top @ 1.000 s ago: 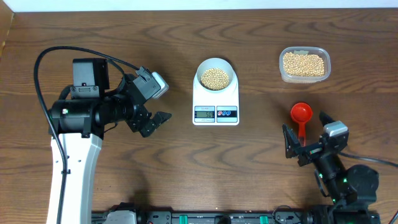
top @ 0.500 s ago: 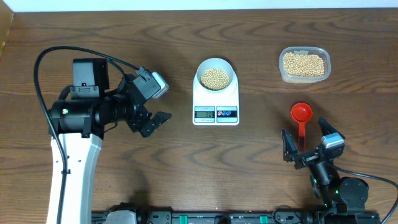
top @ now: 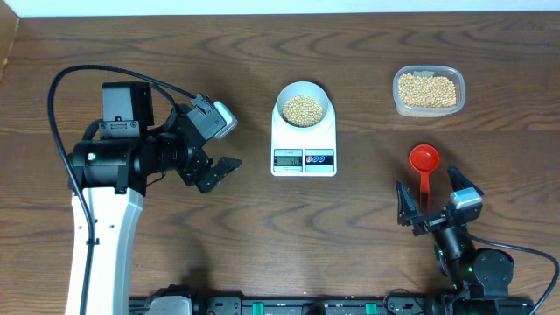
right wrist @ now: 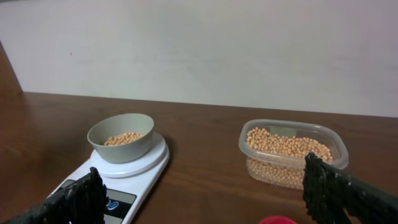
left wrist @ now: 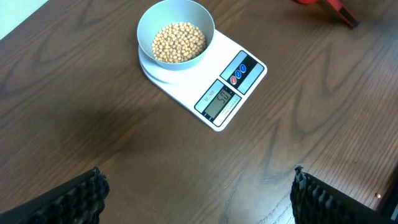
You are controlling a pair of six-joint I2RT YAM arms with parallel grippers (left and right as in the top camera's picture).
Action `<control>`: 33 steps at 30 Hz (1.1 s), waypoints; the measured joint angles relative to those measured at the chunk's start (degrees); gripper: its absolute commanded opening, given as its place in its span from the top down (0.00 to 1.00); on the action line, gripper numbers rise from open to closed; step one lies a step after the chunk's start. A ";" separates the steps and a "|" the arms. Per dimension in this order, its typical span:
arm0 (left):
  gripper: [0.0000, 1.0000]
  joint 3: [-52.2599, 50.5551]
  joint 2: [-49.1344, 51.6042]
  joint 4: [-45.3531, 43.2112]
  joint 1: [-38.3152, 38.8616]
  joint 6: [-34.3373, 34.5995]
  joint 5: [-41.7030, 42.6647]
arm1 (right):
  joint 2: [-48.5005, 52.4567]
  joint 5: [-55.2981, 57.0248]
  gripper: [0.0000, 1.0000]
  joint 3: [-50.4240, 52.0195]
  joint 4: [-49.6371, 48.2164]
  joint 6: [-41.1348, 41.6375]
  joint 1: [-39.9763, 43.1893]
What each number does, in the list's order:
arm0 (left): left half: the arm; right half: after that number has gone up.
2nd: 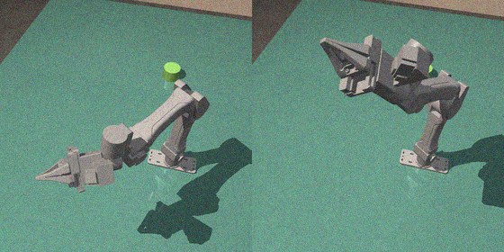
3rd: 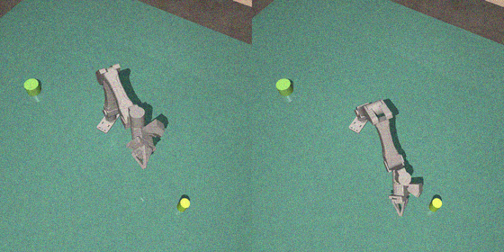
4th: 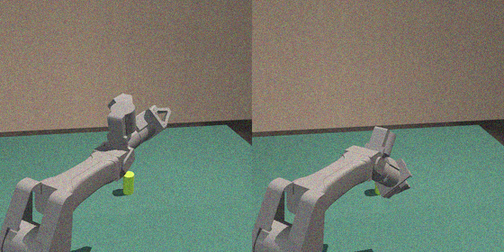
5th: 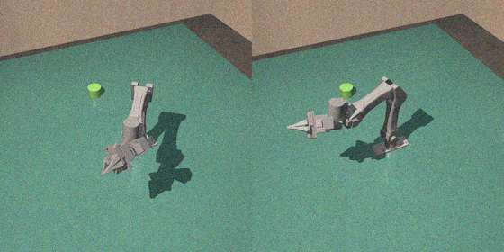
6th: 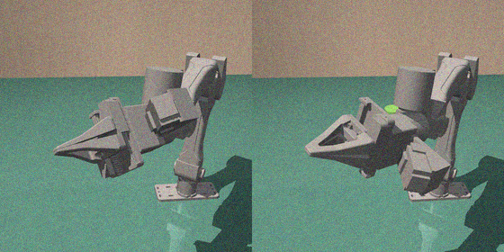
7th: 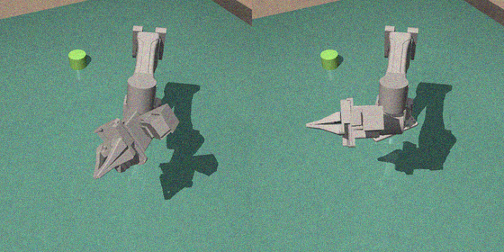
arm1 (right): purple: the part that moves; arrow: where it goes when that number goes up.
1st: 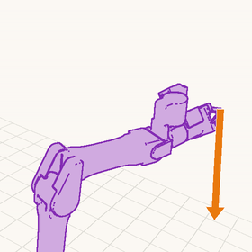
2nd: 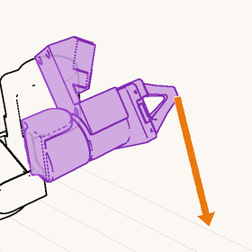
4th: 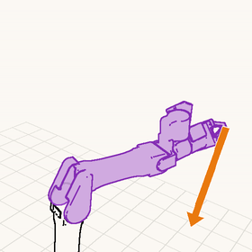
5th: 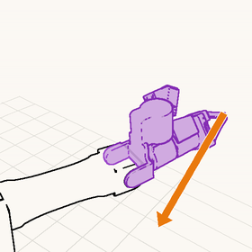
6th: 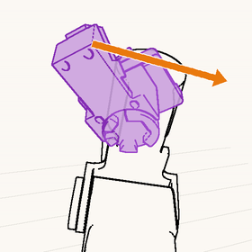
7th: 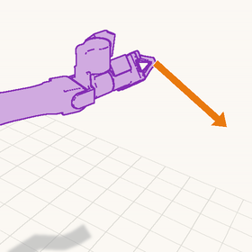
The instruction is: Scoop item into bowl and weigh 50g on scale
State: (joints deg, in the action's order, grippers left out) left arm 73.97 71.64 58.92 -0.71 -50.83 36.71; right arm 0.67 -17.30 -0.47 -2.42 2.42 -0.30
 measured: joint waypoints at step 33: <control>0.04 0.00 0.00 0.00 0.00 0.00 0.00 | 0.00 4.35 0.01 0.07 5.38 -6.49 0.00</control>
State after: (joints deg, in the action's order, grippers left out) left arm 73.97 71.64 58.92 -0.71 -50.83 36.71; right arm 0.67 -12.95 -0.40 2.96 -4.08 -0.30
